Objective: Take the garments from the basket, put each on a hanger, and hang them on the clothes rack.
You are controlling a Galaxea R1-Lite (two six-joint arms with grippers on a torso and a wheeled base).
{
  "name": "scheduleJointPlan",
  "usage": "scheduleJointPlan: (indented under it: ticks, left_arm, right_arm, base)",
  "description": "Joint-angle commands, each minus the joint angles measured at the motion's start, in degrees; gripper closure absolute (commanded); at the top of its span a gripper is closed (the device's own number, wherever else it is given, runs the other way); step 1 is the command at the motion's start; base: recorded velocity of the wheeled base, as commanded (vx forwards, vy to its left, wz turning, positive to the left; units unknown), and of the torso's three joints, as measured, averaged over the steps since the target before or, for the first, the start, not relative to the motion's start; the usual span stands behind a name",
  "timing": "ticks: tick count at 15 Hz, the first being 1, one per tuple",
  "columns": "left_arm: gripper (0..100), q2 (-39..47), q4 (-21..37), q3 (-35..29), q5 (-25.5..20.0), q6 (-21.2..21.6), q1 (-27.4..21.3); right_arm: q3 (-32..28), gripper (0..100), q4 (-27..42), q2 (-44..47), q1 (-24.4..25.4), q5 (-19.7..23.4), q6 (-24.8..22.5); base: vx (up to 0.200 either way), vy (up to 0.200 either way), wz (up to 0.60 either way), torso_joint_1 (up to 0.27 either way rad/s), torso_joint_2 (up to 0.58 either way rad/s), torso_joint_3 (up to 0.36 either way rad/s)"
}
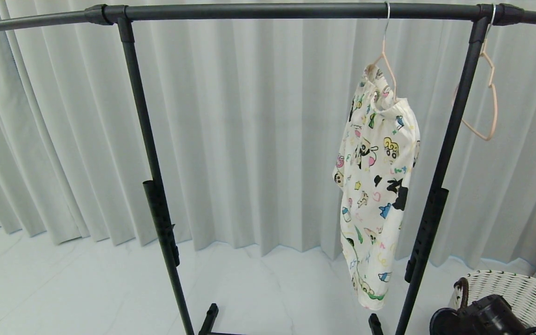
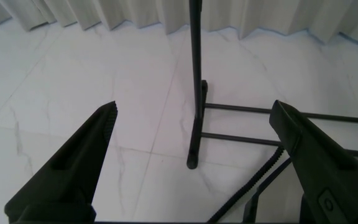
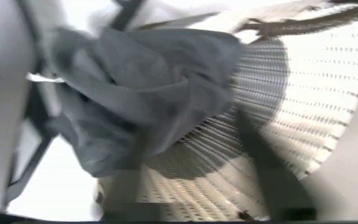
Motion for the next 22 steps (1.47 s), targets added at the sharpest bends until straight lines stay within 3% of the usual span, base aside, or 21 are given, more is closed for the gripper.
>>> scheduleJointPlan:
  ticks: [1,3,11,14,17,19,22]
  left_arm:
    - [0,-0.5,0.0,0.0,0.0,0.0,-0.4]
    - [0,-0.7,0.0,0.0,0.0,0.0,-0.6]
    - [0,-1.8,0.0,0.0,0.0,0.0,-3.5]
    - [0,-1.7,0.0,0.0,0.0,0.0,-3.5]
    - [0,-1.9,0.0,0.0,-0.2,0.0,-5.1]
    - [0,-3.6,0.0,0.0,-2.9,-0.2,-9.3]
    - [0,-9.6,1.3,0.0,-11.1,0.5,-16.1]
  right_arm:
    - [0.0,100,0.1,-2.5,1.5,-0.4,0.6]
    - [-1.5,100,0.2,-3.8,4.5,-0.4,4.2]
    - [-20.8,100,9.4,-3.9,18.4,-0.5,19.9]
    - [-26.0,100,12.8,-3.9,21.3,-0.4,23.0]
    - [-30.3,100,13.0,-3.4,22.4,0.1,23.3]
    - [-34.2,100,13.0,-2.8,22.7,1.0,23.3]
    - [-38.2,100,13.0,-3.1,23.7,2.7,23.7]
  base:
    - [0.0,0.0,0.0,0.0,0.0,0.0]
    - [0.0,0.0,0.0,0.0,0.0,0.0]
    - [-0.2,0.0,0.0,0.003,0.0,0.003]
    - [-0.2,0.0,0.0,0.001,0.0,0.002]
    - [-0.133,0.0,0.0,0.0,0.0,0.003]
    - [0.0,0.0,0.0,0.0,0.0,0.0]
    - [0.0,0.0,0.0,0.0,0.0,0.0]
